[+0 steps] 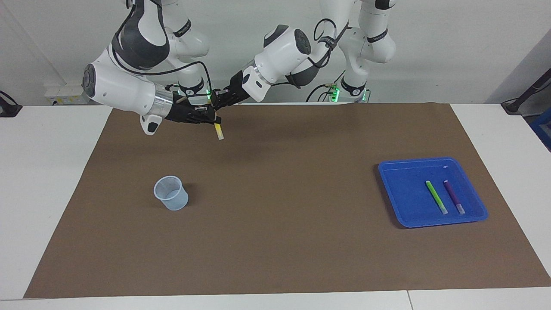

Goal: Transfer and insert pens with both arms
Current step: 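Grasp the yellow pen with the right gripper from the left gripper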

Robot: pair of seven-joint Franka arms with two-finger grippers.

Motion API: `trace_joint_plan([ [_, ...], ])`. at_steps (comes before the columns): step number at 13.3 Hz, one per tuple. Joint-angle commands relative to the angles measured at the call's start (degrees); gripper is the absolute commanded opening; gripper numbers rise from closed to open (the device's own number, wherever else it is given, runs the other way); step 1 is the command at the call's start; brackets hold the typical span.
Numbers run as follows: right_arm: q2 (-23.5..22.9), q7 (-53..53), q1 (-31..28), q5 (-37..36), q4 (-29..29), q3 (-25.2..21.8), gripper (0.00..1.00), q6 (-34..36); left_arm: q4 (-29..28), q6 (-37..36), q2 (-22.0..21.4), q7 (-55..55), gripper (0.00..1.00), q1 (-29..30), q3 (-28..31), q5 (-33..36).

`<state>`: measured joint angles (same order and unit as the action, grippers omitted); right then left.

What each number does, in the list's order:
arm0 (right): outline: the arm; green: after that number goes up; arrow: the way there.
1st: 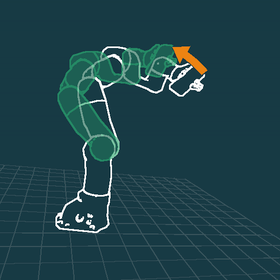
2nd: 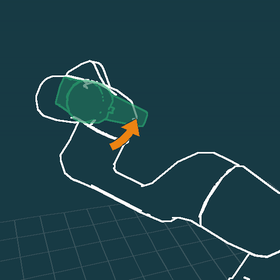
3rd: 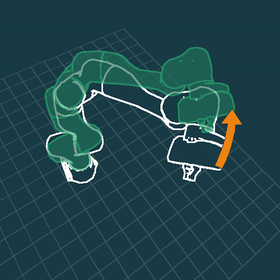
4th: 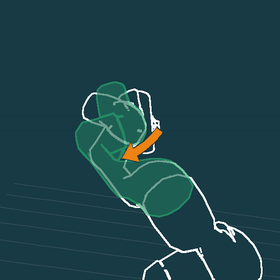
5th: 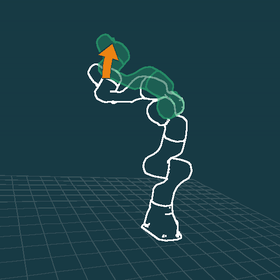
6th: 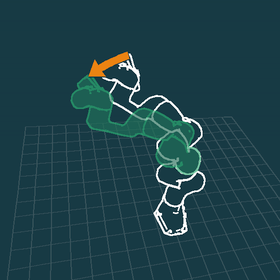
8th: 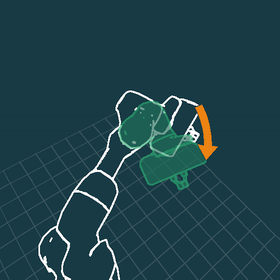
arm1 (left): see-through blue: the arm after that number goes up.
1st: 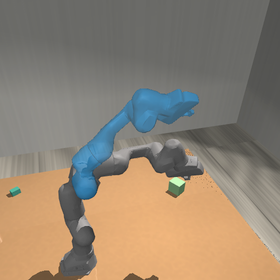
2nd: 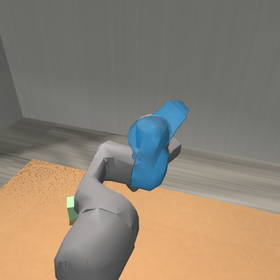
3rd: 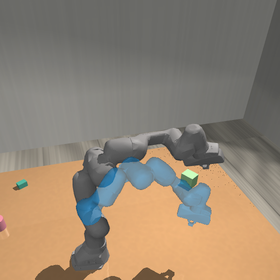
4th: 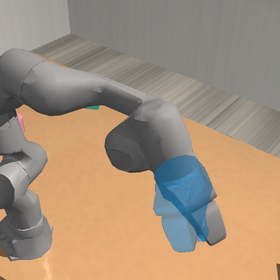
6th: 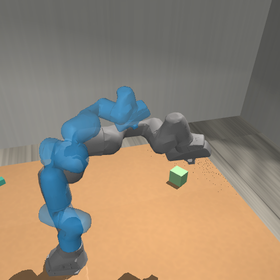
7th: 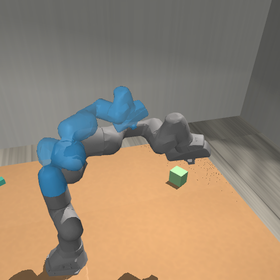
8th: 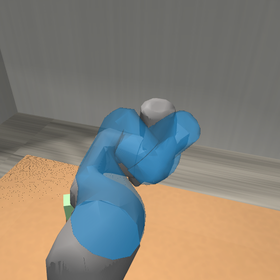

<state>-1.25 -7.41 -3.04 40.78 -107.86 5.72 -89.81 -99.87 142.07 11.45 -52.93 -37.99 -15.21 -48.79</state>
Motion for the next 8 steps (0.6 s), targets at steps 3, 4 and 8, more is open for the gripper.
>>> trace_joint_plan([
  [3,0.81,-0.33,-2.67,-0.09,0.1,0.35,0.0,1.21,-0.94,0.58,-0.73,-0.33,0.82,-0.68,0.53,-0.08],
  [4,0.73,-0.33,-2.84,-0.09,0.1,0.26,0.0,1.39,-0.94,0.23,-0.82,-0.33,0.86,-0.6,0.53,0.01],
  [8,0.73,-0.59,-4.68,-0.18,0.19,0.17,0.0,1.48,-1.03,-15.01,-3.18,-0.24,1.0,4.65,1.06,0.45],
])
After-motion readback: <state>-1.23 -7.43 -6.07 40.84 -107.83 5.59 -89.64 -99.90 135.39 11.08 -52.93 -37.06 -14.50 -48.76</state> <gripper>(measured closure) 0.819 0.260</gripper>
